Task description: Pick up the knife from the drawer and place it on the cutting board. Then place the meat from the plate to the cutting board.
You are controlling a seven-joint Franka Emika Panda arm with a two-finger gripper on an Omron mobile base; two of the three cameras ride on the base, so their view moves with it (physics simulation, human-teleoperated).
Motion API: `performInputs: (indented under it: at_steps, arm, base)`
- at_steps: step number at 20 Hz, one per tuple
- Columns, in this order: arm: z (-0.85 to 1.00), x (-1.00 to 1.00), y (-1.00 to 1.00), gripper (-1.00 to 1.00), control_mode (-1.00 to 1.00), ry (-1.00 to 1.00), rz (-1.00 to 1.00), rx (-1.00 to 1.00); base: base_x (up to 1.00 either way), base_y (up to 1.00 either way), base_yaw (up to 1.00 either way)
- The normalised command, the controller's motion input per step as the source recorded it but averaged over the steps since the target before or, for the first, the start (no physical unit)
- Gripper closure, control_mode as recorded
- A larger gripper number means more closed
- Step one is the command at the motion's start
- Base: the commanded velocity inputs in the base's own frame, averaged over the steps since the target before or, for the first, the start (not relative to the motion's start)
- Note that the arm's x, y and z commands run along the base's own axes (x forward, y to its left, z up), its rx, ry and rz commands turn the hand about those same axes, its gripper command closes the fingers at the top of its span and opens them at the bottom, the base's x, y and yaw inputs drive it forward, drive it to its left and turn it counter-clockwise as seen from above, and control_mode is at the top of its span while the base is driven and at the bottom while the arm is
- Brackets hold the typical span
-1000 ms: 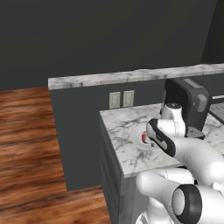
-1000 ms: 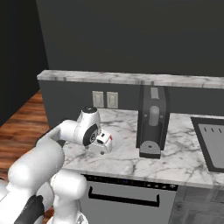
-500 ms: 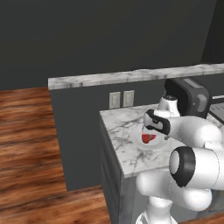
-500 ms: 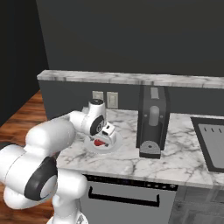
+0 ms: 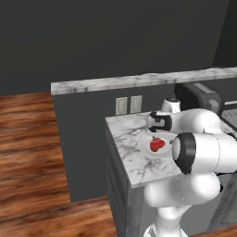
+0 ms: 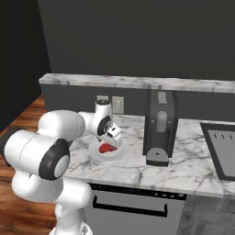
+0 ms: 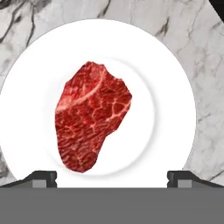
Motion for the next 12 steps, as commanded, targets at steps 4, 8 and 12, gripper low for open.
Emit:
performInputs:
  at_steps: [4, 8, 12]
  arm:
    - [-0.24, 0.25, 0.08, -1.00, -1.00, 0.00, -0.13, 0.00]
    - [-0.25, 0.10, 0.10, -1.00, -1.00, 0.00, -0.13, 0.00]
    - [-0.22, 0.14, 0.12, -1.00, -1.00, 0.02, -0.13, 0.00]
  base:
    - [0.00, 0.00, 0.00]
    - [0.00, 0.00, 0.00]
    - [0.00, 0.00, 0.00]
